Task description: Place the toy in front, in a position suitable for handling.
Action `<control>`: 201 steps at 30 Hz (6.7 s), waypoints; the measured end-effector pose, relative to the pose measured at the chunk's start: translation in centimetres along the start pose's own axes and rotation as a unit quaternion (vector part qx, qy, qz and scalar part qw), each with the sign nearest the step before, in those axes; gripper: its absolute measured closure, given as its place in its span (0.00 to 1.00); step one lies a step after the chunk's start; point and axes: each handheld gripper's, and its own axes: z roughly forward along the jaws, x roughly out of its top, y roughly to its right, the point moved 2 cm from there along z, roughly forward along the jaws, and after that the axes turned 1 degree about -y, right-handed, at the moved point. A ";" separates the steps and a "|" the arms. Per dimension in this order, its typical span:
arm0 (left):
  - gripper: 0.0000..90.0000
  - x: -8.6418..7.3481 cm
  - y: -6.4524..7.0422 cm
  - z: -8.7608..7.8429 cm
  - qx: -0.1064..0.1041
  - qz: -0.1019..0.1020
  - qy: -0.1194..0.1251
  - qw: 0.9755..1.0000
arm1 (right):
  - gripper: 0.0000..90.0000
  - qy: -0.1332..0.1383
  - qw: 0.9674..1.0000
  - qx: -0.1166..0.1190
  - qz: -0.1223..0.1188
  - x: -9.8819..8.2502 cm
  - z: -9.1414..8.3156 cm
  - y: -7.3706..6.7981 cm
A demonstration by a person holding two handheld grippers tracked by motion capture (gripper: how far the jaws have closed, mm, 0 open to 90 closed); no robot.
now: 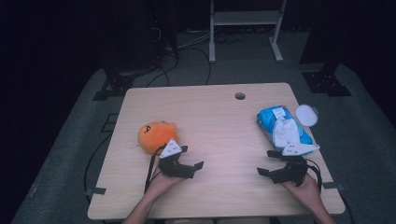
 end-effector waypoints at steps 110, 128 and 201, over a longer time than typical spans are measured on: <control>0.60 2.6 -11.9 -7.7 0.182 -0.035 0.078 0.980 | 0.15 0.015 1.000 0.005 -0.001 0.4 -0.6 -0.1; 0.59 7.0 -1.9 -4.2 0.041 0.021 0.113 0.992 | 0.15 0.024 1.000 0.001 0.000 0.5 -1.0 0.1; 0.24 2.1 5.1 1.2 -0.024 0.021 0.036 0.999 | 0.96 0.018 0.988 -0.150 0.042 1.8 -3.6 10.9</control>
